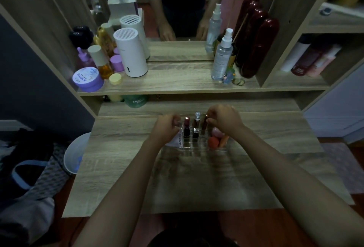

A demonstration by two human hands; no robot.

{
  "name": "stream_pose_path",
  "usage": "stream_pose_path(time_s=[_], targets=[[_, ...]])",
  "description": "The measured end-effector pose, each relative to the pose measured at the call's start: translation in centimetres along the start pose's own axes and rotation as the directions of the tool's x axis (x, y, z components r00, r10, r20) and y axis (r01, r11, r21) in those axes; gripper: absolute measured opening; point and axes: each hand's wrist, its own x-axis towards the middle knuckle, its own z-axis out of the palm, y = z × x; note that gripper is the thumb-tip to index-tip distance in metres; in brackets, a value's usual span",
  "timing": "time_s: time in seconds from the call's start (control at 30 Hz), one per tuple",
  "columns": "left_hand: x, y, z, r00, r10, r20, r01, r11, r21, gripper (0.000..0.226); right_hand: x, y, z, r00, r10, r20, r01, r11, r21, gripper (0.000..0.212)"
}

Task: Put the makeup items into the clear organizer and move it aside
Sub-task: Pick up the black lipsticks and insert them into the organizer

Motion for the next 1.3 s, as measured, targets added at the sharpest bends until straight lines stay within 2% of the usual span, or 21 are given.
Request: stream_pose_path(time_s=[0.27, 0.4, 0.5, 0.57, 0.6, 0.67, 0.77, 0.93, 1.3], targets=[[-0.5, -0.8, 0.8, 0.999, 0.004, 0.051, -0.003, 0.999, -0.033, 0.023, -0.2, 0.0, 0.2, 1.0, 0.009, 0.003, -0.009, 1.0, 0.0, 0.019], [-0.6, -0.7, 1.1, 0.998, 0.009, 0.067, -0.006, 0.999, -0.051, 0.021, -0.3, 0.0, 0.1, 1.0, 0.011, 0.014, -0.011, 1.0, -0.011, 0.032], [-0.6, -0.6, 1.4, 0.998, 0.009, 0.066, -0.005, 0.998, -0.059, 0.025, -1.1, -0.3, -0.1, 0.992, -0.03, -0.125, 0.034, 0.999, 0.027, 0.038], [-0.6, -0.6, 1.6, 0.998, 0.012, 0.056, -0.009, 0.998, -0.055, 0.025, -1.8, -1.0, 0.2, 0.96, -0.079, -0.267, 0.096, 0.994, 0.05, 0.025], [-0.6, -0.5, 1.6, 0.999, 0.019, 0.05, -0.016, 0.998, -0.054, 0.025, -2.2, -1.4, 0.4, 0.953, -0.099, -0.285, 0.119, 0.991, 0.055, 0.017], [-0.6, -0.3, 1.8, 0.999, 0.029, 0.04, -0.027, 0.998, -0.049, 0.026, -2.7, -2.3, 1.3, 0.969, -0.123, -0.212, 0.136, 0.99, 0.046, 0.01], [-0.6, 0.0, 1.8, 0.999, 0.029, 0.032, -0.027, 0.999, -0.038, 0.026, -2.7, -2.9, 2.9, 0.992, -0.107, -0.07, 0.105, 0.994, -0.031, 0.016], [-0.8, 0.0, 1.9, 0.999, 0.038, 0.01, -0.037, 0.999, -0.028, 0.025, -2.5, -2.8, 4.2, 0.999, -0.027, 0.045, 0.029, 0.999, -0.028, 0.016], [-0.9, 0.0, 1.9, 0.998, 0.053, 0.017, -0.052, 0.998, -0.044, 0.026, -2.3, -2.6, 4.0, 0.998, -0.043, 0.041, 0.042, 0.999, 0.035, 0.019]])
